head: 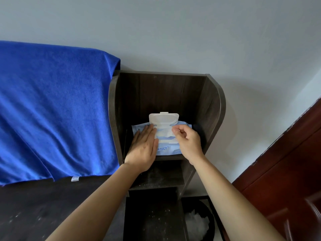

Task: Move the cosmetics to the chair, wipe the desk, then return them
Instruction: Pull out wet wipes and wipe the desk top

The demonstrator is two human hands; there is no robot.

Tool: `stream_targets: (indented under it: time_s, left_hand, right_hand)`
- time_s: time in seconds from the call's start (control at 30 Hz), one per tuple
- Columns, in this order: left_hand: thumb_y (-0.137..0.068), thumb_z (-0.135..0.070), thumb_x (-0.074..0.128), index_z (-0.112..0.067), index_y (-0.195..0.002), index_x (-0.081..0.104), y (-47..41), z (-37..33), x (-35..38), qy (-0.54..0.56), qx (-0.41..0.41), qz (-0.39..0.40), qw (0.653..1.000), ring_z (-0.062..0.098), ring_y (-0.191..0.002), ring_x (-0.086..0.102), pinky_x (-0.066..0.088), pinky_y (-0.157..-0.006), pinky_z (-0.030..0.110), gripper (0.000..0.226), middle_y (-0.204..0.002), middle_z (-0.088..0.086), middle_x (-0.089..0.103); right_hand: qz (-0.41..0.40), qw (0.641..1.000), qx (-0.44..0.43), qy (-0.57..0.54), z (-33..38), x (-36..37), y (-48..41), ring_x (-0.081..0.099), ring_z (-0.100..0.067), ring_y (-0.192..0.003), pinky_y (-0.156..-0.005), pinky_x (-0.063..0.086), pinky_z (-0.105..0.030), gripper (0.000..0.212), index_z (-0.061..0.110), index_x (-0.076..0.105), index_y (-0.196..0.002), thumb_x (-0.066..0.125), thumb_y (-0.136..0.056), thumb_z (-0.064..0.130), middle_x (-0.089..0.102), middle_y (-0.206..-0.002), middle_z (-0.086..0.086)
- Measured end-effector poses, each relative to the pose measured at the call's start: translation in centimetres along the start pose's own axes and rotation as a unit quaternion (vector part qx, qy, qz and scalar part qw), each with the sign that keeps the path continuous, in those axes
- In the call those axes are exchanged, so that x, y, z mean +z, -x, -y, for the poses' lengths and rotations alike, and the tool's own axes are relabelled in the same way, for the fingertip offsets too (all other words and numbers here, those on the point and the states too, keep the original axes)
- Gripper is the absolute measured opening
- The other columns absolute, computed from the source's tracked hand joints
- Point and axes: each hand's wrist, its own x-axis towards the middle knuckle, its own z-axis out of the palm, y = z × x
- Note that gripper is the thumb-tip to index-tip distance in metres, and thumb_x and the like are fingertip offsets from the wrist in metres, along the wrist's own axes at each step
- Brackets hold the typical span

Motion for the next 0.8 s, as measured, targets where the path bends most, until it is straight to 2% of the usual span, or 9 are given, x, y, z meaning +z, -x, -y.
stream_targets:
  time_s: [0.07, 0.17, 0.27, 0.33, 0.43, 0.53, 0.63, 0.7, 0.8]
  left_hand:
    - [-0.106, -0.036, 0.020, -0.012, -0.156, 0.023, 0.0, 0.1, 0.1, 0.002, 0.000, 0.004, 1.000, 0.015, -0.153, 0.008, -0.001, -0.124, 0.032, 0.055, -0.165, 0.004, 0.016]
    - [-0.106, -0.039, 0.017, -0.014, -0.156, 0.022, 0.0, 0.2, 0.1, 0.002, -0.004, 0.006, 1.000, 0.012, -0.153, 0.007, -0.004, -0.123, 0.030, 0.057, -0.165, 0.003, 0.016]
    - [-0.106, -0.039, 0.017, -0.014, -0.156, 0.022, -0.1, 0.2, 0.1, 0.006, -0.007, 0.007, 1.000, 0.012, -0.153, 0.006, -0.006, -0.123, 0.029, 0.056, -0.165, 0.002, 0.016]
    - [-0.106, -0.039, 0.018, -0.014, -0.156, 0.024, -0.1, 0.2, 0.1, 0.008, -0.008, 0.007, 1.000, 0.012, -0.153, 0.006, -0.005, -0.123, 0.031, 0.056, -0.165, 0.002, 0.016]
    - [-0.106, -0.040, 0.018, -0.014, -0.156, 0.024, 0.0, 0.1, 0.0, 0.008, -0.011, 0.014, 1.000, 0.013, -0.153, 0.005, -0.004, -0.124, 0.033, 0.057, -0.165, 0.002, 0.015]
    - [-0.106, -0.040, 0.018, -0.013, -0.157, 0.022, 0.0, 0.2, 0.0, 0.013, -0.011, 0.014, 1.000, 0.012, -0.153, 0.004, -0.005, -0.123, 0.031, 0.057, -0.165, 0.002, 0.015]
    - [-0.106, -0.039, 0.018, -0.012, -0.157, 0.022, 0.0, 0.2, 0.1, 0.011, -0.005, 0.007, 1.000, 0.013, -0.153, 0.004, -0.005, -0.123, 0.032, 0.057, -0.165, 0.003, 0.015]
    - [-0.106, -0.038, 0.019, -0.011, -0.156, 0.022, 0.0, 0.2, 0.1, 0.013, -0.003, 0.006, 1.000, 0.013, -0.153, 0.004, -0.005, -0.123, 0.031, 0.057, -0.165, 0.004, 0.015]
    - [-0.107, -0.037, 0.020, -0.012, -0.156, 0.022, 0.0, 0.2, 0.2, 0.017, -0.004, 0.005, 1.000, 0.013, -0.153, 0.005, -0.006, -0.123, 0.030, 0.056, -0.165, 0.004, 0.016]
  right_hand:
    - [-0.028, 0.999, 0.001, -0.044, 0.5, 0.2, 0.2, 0.062, 0.011, -0.090, -0.073, 0.049, -0.007, 0.005, 0.036, 0.067, -0.098, 0.063, -0.098, 0.033, 0.069, -0.093, 0.020]
    - [-0.057, 0.996, -0.016, -0.062, 1.3, 0.4, 0.1, 0.064, 0.005, -0.094, -0.078, 0.052, -0.012, 0.013, 0.028, 0.070, -0.107, 0.062, -0.098, 0.035, 0.070, -0.098, 0.016]
    - [-0.065, 0.996, -0.040, -0.046, 1.9, 1.0, 0.1, 0.062, 0.006, -0.095, -0.076, 0.049, -0.008, 0.012, 0.026, 0.068, -0.107, 0.061, -0.099, 0.032, 0.069, -0.101, 0.016]
    - [-0.091, 0.994, -0.059, -0.015, 1.9, 1.3, 0.2, 0.063, 0.002, -0.095, -0.075, 0.048, -0.009, 0.009, 0.025, 0.066, -0.106, 0.061, -0.100, 0.028, 0.068, -0.102, 0.015]
    - [-0.127, 0.980, -0.085, 0.130, 1.2, 0.5, 0.0, 0.063, -0.010, -0.094, -0.076, 0.047, -0.019, 0.013, 0.018, 0.069, -0.108, 0.059, -0.100, 0.018, 0.064, -0.110, 0.005]
    - [-0.112, 0.949, -0.133, 0.264, 0.9, -0.2, 0.1, 0.061, -0.015, -0.096, -0.076, 0.046, -0.019, 0.021, 0.016, 0.072, -0.112, 0.062, -0.095, 0.007, 0.056, -0.116, -0.002]
    - [-0.040, 0.926, -0.225, 0.302, 1.2, 0.0, 0.4, 0.063, -0.018, -0.097, -0.075, 0.052, -0.020, 0.021, 0.010, 0.074, -0.112, 0.064, -0.093, 0.008, 0.059, -0.112, -0.005]
    - [0.009, 0.915, -0.234, 0.328, 1.4, 0.1, 0.5, 0.064, -0.020, -0.100, -0.079, 0.055, -0.027, 0.026, 0.009, 0.073, -0.117, 0.065, -0.094, 0.017, 0.062, -0.114, -0.006]
    - [0.018, 0.907, -0.206, 0.366, 1.7, 0.3, 0.2, 0.066, -0.025, -0.102, -0.083, 0.057, -0.035, 0.030, 0.006, 0.073, -0.117, 0.066, -0.095, 0.024, 0.067, -0.117, -0.012]
